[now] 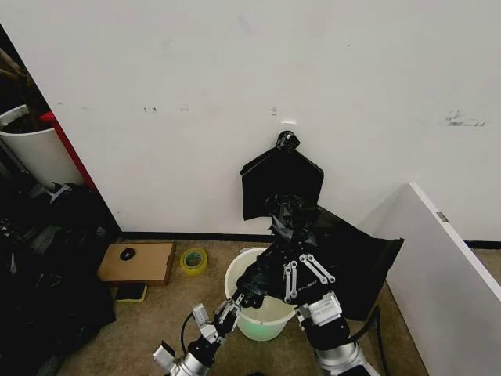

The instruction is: Place the garbage bag over the trash bin.

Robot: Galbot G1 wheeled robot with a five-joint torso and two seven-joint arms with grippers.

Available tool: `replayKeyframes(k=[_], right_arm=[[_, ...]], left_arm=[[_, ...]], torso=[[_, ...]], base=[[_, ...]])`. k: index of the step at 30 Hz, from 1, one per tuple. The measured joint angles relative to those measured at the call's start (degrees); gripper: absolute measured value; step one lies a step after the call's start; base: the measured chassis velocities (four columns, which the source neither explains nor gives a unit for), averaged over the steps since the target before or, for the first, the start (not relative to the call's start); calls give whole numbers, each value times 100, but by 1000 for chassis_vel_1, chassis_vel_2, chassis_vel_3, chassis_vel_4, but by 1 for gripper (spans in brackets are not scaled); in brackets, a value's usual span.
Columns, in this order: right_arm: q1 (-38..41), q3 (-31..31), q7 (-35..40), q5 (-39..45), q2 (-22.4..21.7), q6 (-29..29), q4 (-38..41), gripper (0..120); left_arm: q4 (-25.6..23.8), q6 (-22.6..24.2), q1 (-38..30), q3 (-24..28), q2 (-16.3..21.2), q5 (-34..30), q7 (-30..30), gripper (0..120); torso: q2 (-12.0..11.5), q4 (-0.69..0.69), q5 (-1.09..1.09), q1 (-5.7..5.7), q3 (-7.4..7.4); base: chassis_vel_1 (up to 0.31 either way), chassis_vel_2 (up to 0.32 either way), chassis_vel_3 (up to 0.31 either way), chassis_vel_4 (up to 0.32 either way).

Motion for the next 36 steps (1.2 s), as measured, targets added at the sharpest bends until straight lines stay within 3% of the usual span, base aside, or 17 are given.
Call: replayKeyframes(k=[4,9,10,15,23,26,29,36], right_arm=[[169,48,-3,156,22,-16,-165,0],[332,78,-94,372,59,-63,-309,0],[332,78,-94,372,59,-63,-309,0],[411,84,-160,457,110,-128,-388,0],[336,195,-161,467,148,-156,-376,0],[316,218,-157,462,145,-174,-332,0],[280,220,-156,441,155,-183,-274,0],[250,219,-155,405,173,-186,-224,0]], left_arm=[[-84,-429,8,-71,88,437,-203,3],[-111,-1610,-1,-219,232,2388,-94,25],[-111,-1610,-1,-219,232,2388,-94,25],[-370,-2487,17,-766,196,4706,-450,46],[-689,-2883,184,-1246,232,5571,-638,73],[-847,-3320,173,-1612,176,6613,-563,84],[-1058,-3436,161,-1812,138,7557,-691,97],[-1325,-3441,67,-1718,119,8302,-677,100]], torso=[[0,0,0,0,0],[0,0,0,0,0],[0,0,0,0,0],[0,-1,0,0,0],[0,-2,0,0,0],[0,0,-1,0,0],[0,0,1,0,0],[0,0,0,0,0]], base=[[0,0,0,0],[0,0,0,0],[0,0,0,0],[0,0,0,0],[0,0,0,0],[0,0,0,0],[0,0,0,0],[0,0,0,0]])
